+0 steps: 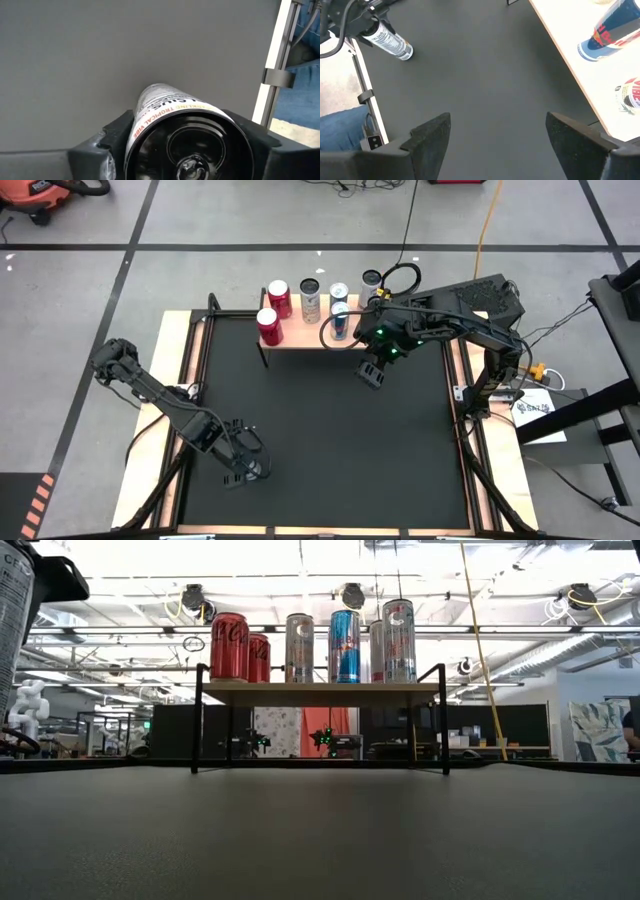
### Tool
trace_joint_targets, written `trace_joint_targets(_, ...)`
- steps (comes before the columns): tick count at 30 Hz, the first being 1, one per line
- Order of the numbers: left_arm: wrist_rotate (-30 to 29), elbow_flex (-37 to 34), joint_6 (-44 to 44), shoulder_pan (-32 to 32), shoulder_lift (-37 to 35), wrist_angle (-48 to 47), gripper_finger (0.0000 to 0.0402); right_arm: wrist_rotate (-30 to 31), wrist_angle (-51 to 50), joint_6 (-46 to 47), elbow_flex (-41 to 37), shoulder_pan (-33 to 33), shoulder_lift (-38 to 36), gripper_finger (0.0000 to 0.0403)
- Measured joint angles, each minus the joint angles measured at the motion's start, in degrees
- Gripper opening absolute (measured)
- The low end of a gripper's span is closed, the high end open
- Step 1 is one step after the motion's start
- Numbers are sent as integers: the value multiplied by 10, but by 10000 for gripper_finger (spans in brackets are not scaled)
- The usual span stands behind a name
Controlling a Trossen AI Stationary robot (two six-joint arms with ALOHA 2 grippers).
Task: Place canned beverage on shelf
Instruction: Put the white yellow soda can on the shelf aligned with the other white yellow soda can
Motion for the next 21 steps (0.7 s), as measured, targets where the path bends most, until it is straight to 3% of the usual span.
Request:
trace_joint_targets(7, -2, 2, 0, 0, 15, -1, 244, 0, 0, 0, 0, 0, 0, 308)
trace_joint_targets(13, 17, 3, 41, 0, 43, 0, 282, 0, 0, -2, 0, 0, 0, 308)
trace_joint_targets(21, 14, 1, 51, 0, 45, 5, 243, 2, 0, -6, 0, 0, 0, 308)
